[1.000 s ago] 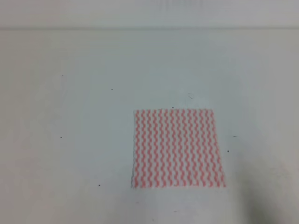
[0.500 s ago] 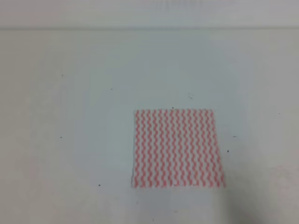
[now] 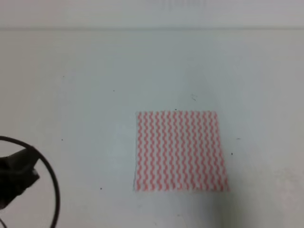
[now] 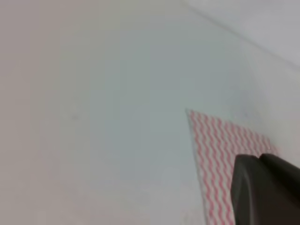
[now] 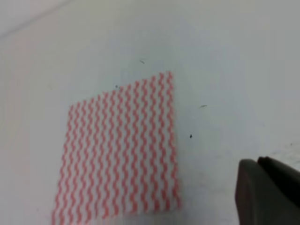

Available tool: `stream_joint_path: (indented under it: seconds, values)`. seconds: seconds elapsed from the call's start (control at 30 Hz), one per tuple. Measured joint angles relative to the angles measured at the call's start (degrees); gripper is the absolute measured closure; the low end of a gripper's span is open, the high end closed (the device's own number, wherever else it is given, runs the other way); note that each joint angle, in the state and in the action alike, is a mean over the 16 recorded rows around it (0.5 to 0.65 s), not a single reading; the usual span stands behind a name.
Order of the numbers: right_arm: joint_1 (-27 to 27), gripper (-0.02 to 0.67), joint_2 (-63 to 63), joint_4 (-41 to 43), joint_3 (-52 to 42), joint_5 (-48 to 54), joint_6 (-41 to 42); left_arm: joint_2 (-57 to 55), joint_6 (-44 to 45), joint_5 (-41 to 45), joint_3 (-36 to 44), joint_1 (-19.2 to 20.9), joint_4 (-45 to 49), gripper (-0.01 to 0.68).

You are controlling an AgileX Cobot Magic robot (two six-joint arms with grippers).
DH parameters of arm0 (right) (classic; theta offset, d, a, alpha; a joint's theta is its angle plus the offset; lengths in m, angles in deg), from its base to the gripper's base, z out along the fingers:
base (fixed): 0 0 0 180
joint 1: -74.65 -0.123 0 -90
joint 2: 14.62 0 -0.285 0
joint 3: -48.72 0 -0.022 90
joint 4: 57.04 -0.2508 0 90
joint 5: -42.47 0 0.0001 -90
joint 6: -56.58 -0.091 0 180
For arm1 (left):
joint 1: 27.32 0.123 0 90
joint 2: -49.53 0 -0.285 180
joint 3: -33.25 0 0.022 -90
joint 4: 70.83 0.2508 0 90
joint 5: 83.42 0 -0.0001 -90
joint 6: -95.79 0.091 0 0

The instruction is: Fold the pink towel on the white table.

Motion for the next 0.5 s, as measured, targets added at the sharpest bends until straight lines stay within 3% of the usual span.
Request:
stream_joint_path:
  seconds: [0.3, 0.5]
  values:
    - [0.0, 0.667, -7.9, -2.5, 2.6, 3.6, 4.6, -11.3, 6.7, -7.7, -2.2, -13.4, -4.4, 0.678]
    - [-1.0, 0.667, -12.5, -9.5, 3.6, 5.1, 10.4, -18.3, 7.6, -10.7, -5.3, -18.2, -3.3, 0.678]
